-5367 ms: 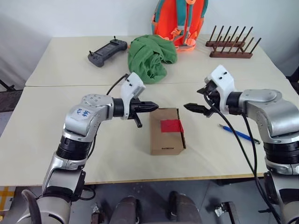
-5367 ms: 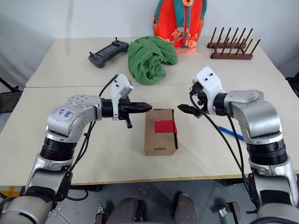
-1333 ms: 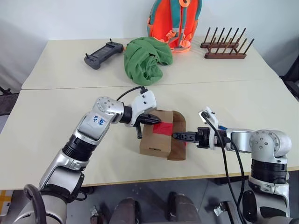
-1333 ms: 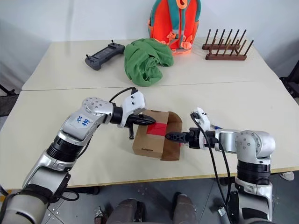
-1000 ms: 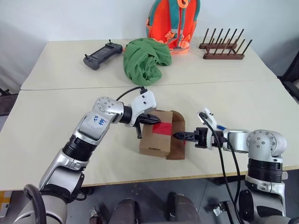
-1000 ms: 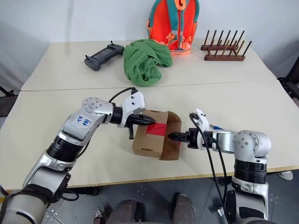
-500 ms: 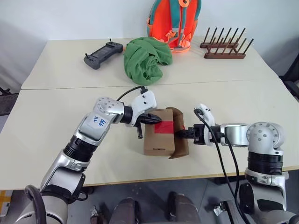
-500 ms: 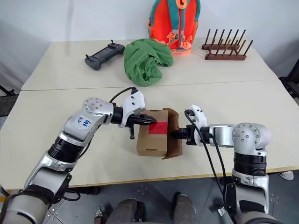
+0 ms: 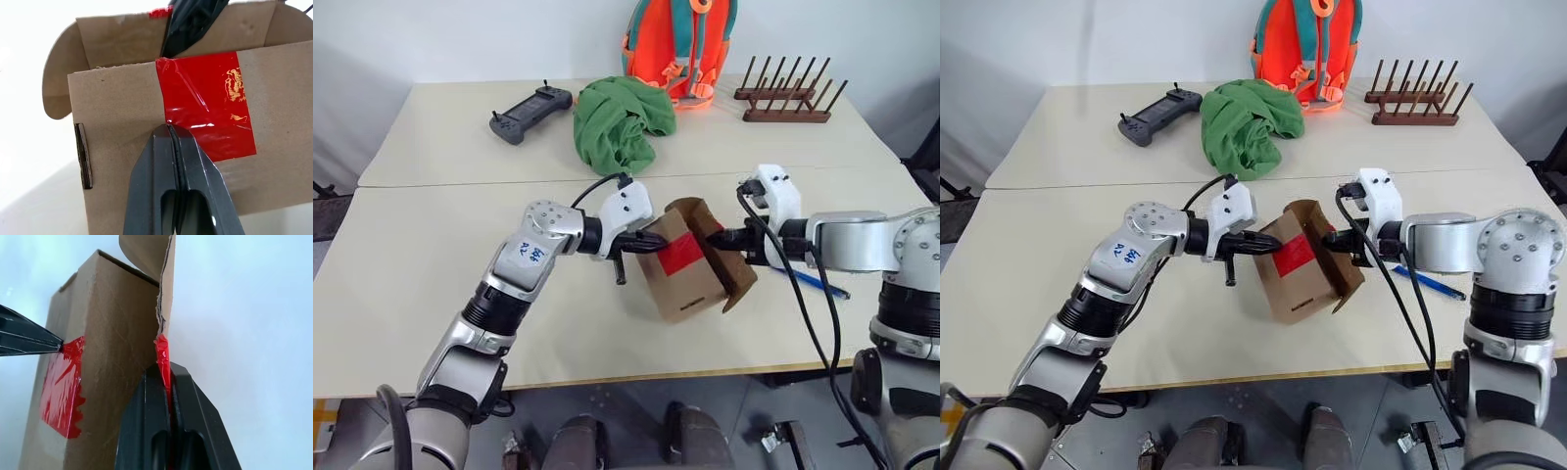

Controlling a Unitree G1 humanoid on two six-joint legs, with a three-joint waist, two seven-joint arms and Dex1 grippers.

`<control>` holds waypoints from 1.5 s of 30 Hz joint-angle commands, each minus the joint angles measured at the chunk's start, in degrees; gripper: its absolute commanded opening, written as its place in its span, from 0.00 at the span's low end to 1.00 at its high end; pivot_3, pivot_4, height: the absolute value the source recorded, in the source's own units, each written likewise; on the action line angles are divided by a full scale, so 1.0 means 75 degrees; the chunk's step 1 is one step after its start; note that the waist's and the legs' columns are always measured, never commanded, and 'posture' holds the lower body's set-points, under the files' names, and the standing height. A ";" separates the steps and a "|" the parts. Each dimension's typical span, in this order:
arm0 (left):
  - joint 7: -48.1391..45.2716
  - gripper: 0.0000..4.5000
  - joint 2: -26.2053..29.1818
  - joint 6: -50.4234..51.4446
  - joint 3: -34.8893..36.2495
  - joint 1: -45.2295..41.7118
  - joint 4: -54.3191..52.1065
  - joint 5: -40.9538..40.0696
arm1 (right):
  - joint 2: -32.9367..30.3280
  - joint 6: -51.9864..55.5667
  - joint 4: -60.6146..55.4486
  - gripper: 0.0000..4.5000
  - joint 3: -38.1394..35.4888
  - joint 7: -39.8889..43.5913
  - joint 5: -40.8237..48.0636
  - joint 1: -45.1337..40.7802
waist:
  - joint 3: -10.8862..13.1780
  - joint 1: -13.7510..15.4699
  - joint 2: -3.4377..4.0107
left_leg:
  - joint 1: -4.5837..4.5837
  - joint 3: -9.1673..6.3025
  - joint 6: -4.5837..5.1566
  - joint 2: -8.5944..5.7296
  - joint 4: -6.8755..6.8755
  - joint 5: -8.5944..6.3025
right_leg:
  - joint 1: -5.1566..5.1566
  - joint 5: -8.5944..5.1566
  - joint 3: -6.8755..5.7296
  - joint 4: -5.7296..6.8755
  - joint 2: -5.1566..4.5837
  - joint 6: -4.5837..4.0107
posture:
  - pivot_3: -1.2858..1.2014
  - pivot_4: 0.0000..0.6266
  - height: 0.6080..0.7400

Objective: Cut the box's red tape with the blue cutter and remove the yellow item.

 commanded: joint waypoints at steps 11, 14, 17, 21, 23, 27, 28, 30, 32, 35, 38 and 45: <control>0.0211 0.00 -0.0033 -0.0260 0.0124 0.0097 0.0402 0.0150 | -0.2216 -0.3218 -0.1749 0.00 0.2376 -0.2561 0.3364 -0.0574 | 0.0005 0.0123 -0.0007 | -0.0019 0.0006 0.0013 0.0006 0.0007 -0.0005 | -0.0006 0.0000 -0.0006 -0.0024 -0.0001 0.0000 | 0.52 0.24 1.00; 0.0209 0.00 -0.0032 -0.0335 0.0137 0.0079 0.0489 0.0176 | -0.2137 -0.3557 -0.1937 0.00 0.2775 -0.3044 0.3364 -0.0603 | 0.0005 0.0130 -0.0008 | -0.0035 0.0004 0.0014 0.0009 0.0007 -0.0005 | -0.0020 0.0000 -0.0008 -0.0023 -0.0001 0.0000 | 0.52 0.24 1.00; 0.0223 0.00 -0.0028 -0.0410 0.0188 -0.0008 0.0620 0.0202 | -0.2127 -0.3640 -0.1920 0.00 0.3191 -0.3470 0.3364 -0.0875 | 0.0005 0.0123 -0.0007 | -0.0065 0.0007 0.0014 0.0015 0.0015 -0.0005 | -0.0034 0.0000 -0.0023 -0.0024 -0.0001 0.0000 | 0.52 0.24 1.00; 0.0195 0.00 -0.0003 -0.0410 0.0273 -0.0095 0.0671 0.0162 | -0.2159 -0.3696 -0.1850 0.00 0.3360 -0.3610 0.3364 -0.0954 | 0.0005 0.0125 -0.0008 | -0.0119 0.0017 0.0016 0.0000 0.0035 -0.0003 | -0.0085 0.0001 -0.0026 -0.0008 -0.0001 -0.0001 | 0.52 0.24 1.00; -0.0031 0.00 0.0072 -0.0094 0.0618 -0.0134 0.0496 -0.0279 | -0.2244 -0.3628 -0.1756 0.00 0.3422 -0.3632 0.3364 -0.1025 | 0.0005 0.0122 -0.0008 | -0.0120 0.0025 0.0016 0.0000 0.0034 -0.0003 | -0.0086 0.0001 -0.0027 -0.0009 -0.0001 -0.0001 | 0.52 0.24 1.00; -0.0697 0.00 0.0506 0.0742 0.1163 -0.0273 0.0209 -0.1111 | -0.2146 -0.3639 -0.1569 0.00 0.3489 -0.3755 0.3364 -0.1138 | 0.0005 0.0076 -0.0008 | -0.0124 0.0024 0.0015 0.0004 0.0030 -0.0003 | -0.0098 0.0001 -0.0026 -0.0006 0.0001 -0.0001 | 0.52 0.24 1.00; -0.0819 0.00 0.0576 0.0945 0.1257 -0.0310 0.0100 -0.1318 | -0.2122 -0.3648 -0.1556 0.00 0.3495 -0.3783 0.3364 -0.1151 | 0.0005 0.0066 -0.0008 | -0.0125 0.0024 0.0015 0.0003 0.0028 -0.0003 | -0.0102 0.0001 -0.0026 -0.0004 0.0001 -0.0001 | 0.52 0.24 1.00; -0.0950 0.00 0.0595 0.1280 0.1406 -0.0414 -0.0093 -0.1692 | -0.2113 -0.3644 -0.1547 0.00 0.3515 -0.3851 0.3364 -0.1179 | 0.0005 0.0068 -0.0008 | -0.0125 0.0023 0.0015 0.0004 0.0024 -0.0003 | -0.0102 0.0001 -0.0029 -0.0005 0.0001 -0.0001 | 0.52 0.24 1.00; -0.0938 0.00 0.0422 0.1516 0.1524 -0.0638 -0.0168 -0.1998 | -0.2063 -0.3684 -0.1564 0.00 0.3523 -0.3938 0.3364 -0.1200 | 0.0005 0.0101 -0.0009 | -0.0128 0.0021 0.0015 0.0003 0.0024 -0.0003 | -0.0101 0.0001 -0.0030 -0.0010 0.0001 -0.0001 | 0.52 0.24 1.00; -0.0843 0.00 0.0190 0.1387 0.1320 -0.0855 -0.0012 -0.1937 | -0.2086 -0.3664 -0.1543 0.00 0.3479 -0.3922 0.3364 -0.1191 | 0.0006 0.0139 -0.0010 | -0.0133 0.0023 0.0015 0.0000 0.0030 -0.0002 | -0.0098 0.0002 -0.0035 -0.0011 0.0001 0.0001 | 0.52 0.24 1.00; -0.0795 0.00 -0.0053 0.0851 0.0791 -0.0984 0.0372 -0.1475 | -0.2002 -0.3728 -0.1594 0.00 0.3496 -0.4016 0.3364 -0.1201 | 0.0006 0.0126 -0.0010 | -0.0134 0.0030 0.0015 -0.0003 0.0028 -0.0002 | -0.0099 0.0002 -0.0037 -0.0011 0.0001 0.0001 | 0.52 0.24 1.00; -0.1174 0.00 -0.0199 -0.1257 -0.0746 -0.1190 0.1752 0.0097 | -0.1790 -0.3897 -0.1727 0.00 0.3494 -0.4324 0.3364 -0.1171 | 0.0006 0.0125 -0.0010 | -0.0134 0.0038 0.0015 -0.0003 0.0026 -0.0002 | -0.0101 0.0002 -0.0039 -0.0011 0.0003 0.0001 | 0.52 0.24 1.00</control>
